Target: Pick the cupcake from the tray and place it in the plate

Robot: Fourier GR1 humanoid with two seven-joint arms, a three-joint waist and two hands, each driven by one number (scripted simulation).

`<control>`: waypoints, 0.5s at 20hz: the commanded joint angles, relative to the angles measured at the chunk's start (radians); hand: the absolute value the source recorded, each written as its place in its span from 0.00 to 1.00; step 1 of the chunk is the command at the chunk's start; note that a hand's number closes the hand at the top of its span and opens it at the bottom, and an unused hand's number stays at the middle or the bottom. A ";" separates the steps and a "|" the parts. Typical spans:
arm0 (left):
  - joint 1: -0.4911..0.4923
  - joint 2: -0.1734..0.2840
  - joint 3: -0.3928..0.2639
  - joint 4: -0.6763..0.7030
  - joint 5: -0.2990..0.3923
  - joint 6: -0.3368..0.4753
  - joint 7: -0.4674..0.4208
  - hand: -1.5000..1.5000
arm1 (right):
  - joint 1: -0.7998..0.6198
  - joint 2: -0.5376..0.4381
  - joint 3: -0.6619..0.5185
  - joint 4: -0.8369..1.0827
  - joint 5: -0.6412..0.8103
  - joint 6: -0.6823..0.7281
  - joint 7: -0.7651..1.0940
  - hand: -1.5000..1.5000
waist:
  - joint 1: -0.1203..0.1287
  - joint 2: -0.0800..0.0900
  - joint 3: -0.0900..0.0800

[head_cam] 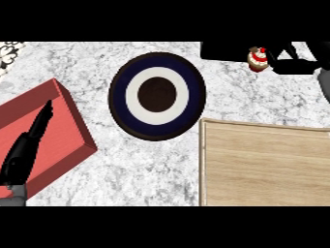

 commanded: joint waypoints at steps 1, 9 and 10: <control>0.027 -0.021 0.005 0.025 -0.013 0.029 -0.017 0.50 | -0.109 0.032 0.004 0.114 0.000 0.044 -0.093 1.00 | -0.026 -0.012 -0.003; 0.017 0.008 0.044 0.070 0.009 -0.003 -0.043 0.50 | -0.263 0.207 0.038 0.212 0.026 0.015 -0.012 1.00 | -0.052 -0.020 -0.005; 0.024 0.007 0.041 0.024 0.004 0.005 -0.002 0.50 | -0.307 0.220 0.042 0.202 0.019 0.065 0.042 1.00 | -0.056 -0.025 -0.005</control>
